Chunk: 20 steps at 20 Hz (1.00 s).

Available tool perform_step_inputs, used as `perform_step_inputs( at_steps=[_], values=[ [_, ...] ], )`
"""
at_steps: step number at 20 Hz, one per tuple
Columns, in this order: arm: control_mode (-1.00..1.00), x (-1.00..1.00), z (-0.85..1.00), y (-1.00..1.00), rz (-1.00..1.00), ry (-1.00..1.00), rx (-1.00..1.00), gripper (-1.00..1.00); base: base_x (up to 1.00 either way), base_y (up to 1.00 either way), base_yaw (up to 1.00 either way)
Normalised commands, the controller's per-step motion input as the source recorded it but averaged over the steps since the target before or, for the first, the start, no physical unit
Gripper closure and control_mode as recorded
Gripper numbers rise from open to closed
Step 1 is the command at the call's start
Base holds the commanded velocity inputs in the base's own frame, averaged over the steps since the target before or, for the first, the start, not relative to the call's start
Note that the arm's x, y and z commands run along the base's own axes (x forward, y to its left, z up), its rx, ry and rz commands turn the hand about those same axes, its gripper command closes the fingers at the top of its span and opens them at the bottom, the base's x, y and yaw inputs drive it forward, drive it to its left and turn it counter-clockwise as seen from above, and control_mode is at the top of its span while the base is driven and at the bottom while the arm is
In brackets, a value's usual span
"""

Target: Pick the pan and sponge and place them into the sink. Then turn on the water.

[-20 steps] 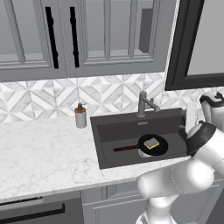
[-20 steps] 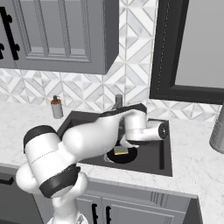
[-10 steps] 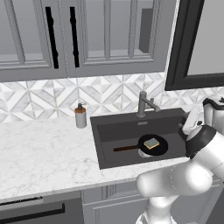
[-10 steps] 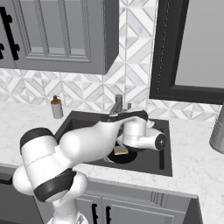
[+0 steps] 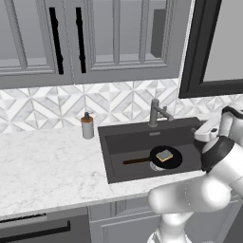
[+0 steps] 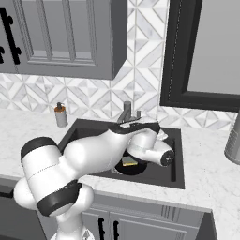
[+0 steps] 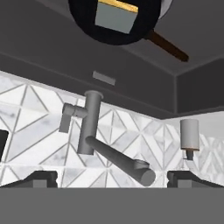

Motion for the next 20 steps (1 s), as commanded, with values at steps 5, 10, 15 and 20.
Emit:
perform_step_inputs(
  at_steps=[5,10,15,20],
  values=[
    [-1.0,0.41,0.0,0.0,-0.02,-0.17,0.03,-1.0,0.0,0.0,0.0],
    [-1.0,0.31,0.0,0.0,0.0,-0.1,0.01,-1.0,0.0,0.0,0.0],
    [-1.0,0.27,-0.11,0.0,0.01,0.0,0.03,-1.0,0.0,0.0,0.0],
    [-1.0,0.29,-0.08,0.0,0.02,0.0,0.04,-1.0,0.0,0.0,0.0]
  ],
)
